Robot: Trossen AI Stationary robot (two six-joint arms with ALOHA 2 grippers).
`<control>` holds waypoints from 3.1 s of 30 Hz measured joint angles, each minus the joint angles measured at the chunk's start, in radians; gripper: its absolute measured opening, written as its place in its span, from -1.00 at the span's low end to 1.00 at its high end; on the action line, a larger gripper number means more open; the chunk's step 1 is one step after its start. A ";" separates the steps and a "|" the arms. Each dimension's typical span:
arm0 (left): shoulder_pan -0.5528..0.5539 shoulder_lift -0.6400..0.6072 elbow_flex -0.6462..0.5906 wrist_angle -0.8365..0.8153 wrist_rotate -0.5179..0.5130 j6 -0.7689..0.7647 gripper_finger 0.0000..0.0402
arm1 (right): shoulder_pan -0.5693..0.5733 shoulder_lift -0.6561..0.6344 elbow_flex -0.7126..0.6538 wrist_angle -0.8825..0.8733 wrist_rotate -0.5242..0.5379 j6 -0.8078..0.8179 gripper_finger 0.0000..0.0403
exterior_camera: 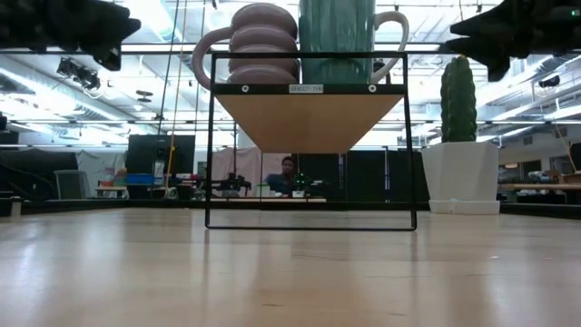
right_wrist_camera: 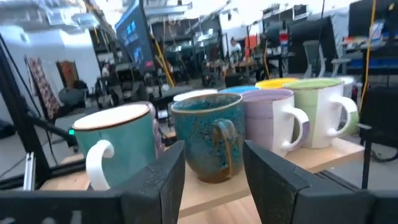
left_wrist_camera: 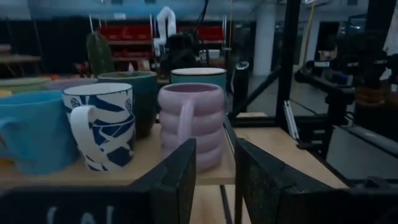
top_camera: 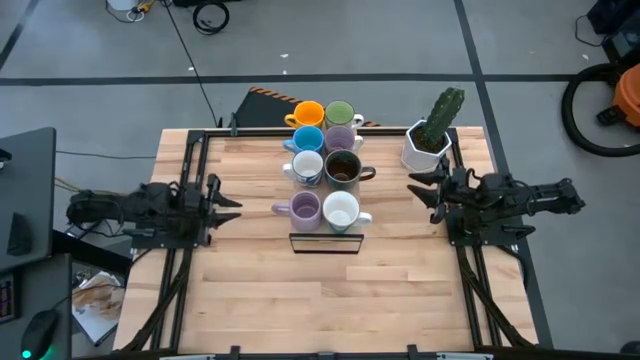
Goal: Place coffee mugs
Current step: Return to Home Position
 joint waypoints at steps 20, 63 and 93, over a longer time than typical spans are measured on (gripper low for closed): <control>-0.001 -0.108 -0.193 0.165 0.139 -0.015 -0.42 | -0.017 -0.120 -0.241 0.198 0.051 0.109 -0.17; -0.001 -0.106 -0.193 0.165 0.135 -0.013 -0.42 | -0.017 -0.120 -0.241 0.198 0.049 0.109 -0.17; -0.001 -0.106 -0.192 0.164 0.135 -0.013 -0.42 | -0.017 -0.120 -0.241 0.198 0.049 0.109 -0.17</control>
